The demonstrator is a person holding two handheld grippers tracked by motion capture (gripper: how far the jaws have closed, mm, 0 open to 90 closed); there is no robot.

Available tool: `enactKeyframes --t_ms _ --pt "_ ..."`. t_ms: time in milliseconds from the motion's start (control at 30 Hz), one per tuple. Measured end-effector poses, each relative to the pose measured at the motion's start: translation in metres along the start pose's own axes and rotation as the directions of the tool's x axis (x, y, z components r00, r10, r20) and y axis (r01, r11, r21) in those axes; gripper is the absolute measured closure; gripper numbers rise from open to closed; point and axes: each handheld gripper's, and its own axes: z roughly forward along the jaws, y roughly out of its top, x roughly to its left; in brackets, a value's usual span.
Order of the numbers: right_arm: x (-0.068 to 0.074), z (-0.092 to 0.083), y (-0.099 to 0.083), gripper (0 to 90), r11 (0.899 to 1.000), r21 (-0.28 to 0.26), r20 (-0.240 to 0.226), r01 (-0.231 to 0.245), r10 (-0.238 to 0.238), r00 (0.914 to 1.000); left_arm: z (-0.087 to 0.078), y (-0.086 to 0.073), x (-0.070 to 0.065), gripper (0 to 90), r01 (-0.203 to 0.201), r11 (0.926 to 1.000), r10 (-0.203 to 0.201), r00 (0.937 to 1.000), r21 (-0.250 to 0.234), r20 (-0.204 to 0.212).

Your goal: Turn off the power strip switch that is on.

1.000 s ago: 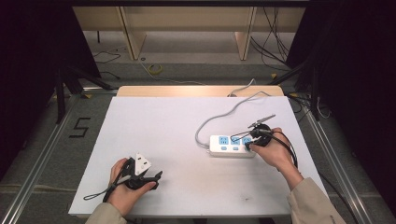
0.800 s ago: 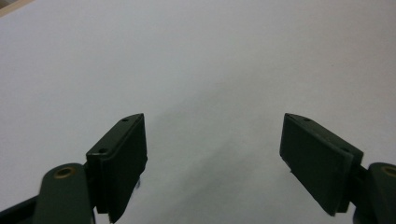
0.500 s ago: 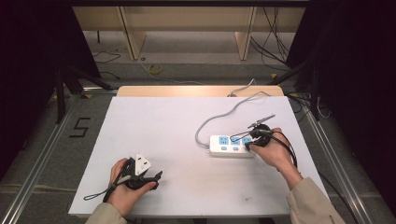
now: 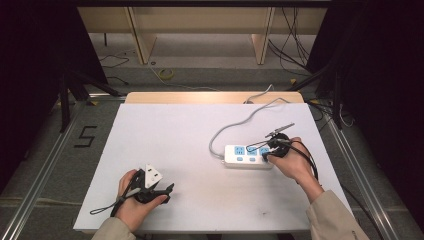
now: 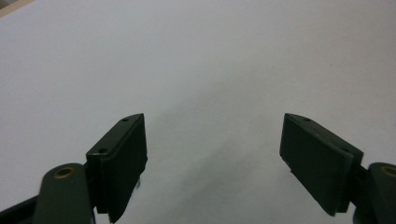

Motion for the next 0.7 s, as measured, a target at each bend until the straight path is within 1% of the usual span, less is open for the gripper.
enactKeyframes --t_ms 367,467,700 --pt "-0.0001 0.0004 0.0000 90.0 1.000 0.006 -0.003 -0.006 0.006 1.0000 -0.0002 0.0003 -0.0002 22.9 0.001 1.0000 -0.001 1.0000 0.000 -0.002" --pt "0.0009 0.0004 0.0000 90.0 1.000 0.006 0.002 0.000 0.000 1.0000 -0.0002 0.0002 0.0001 22.9 -0.001 1.0000 0.001 1.0000 0.000 -0.002" --pt "0.0008 0.0005 0.0001 90.0 1.000 0.006 0.002 -0.002 0.002 1.0000 -0.0002 0.0002 -0.0001 22.9 0.000 1.0000 0.000 1.0000 0.000 -0.002"
